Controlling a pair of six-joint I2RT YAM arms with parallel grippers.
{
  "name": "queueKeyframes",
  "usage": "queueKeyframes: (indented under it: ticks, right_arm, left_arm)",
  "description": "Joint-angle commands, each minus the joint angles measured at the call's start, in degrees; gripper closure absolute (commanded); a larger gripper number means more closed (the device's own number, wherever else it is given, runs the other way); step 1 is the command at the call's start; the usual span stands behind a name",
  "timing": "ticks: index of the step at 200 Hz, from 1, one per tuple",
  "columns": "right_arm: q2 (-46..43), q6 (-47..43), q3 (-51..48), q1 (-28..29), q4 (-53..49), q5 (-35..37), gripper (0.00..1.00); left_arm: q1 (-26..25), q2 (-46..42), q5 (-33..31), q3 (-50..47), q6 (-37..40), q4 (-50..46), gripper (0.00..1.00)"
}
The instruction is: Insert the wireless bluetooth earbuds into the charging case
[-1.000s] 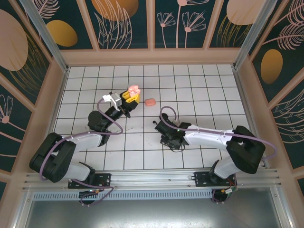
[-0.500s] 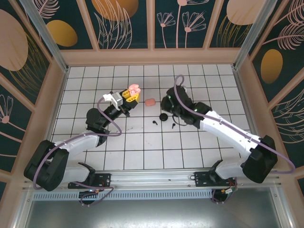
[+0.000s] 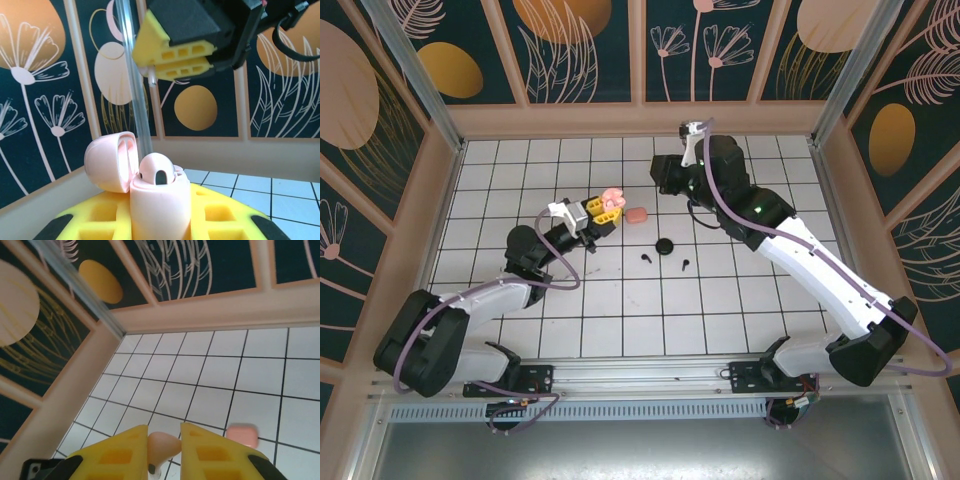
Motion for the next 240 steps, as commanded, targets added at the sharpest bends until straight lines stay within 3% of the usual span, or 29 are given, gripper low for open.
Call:
queueKeyframes:
  ticks: [1, 59, 240]
  right_arm:
    - [-2.16, -5.66, 0.75, -0.24, 3.33, -6.63, 0.82]
    - [-2.84, -7.87, -2.26, 1.58, 6.86, -12.12, 0.82]
    - [-0.38, -9.26, -6.22, 4.36, 8.64, -11.84, 0.86]
  left_arm:
    - [0.02, 1.94, 3.88, 2.18, -2.12, 5.92, 1.0]
    - [0.02, 7.32, 6.66, 7.08, -6.82, 9.73, 1.0]
    - [0.01, 9.05, 8.17, 10.05, -9.68, 11.99, 1.0]
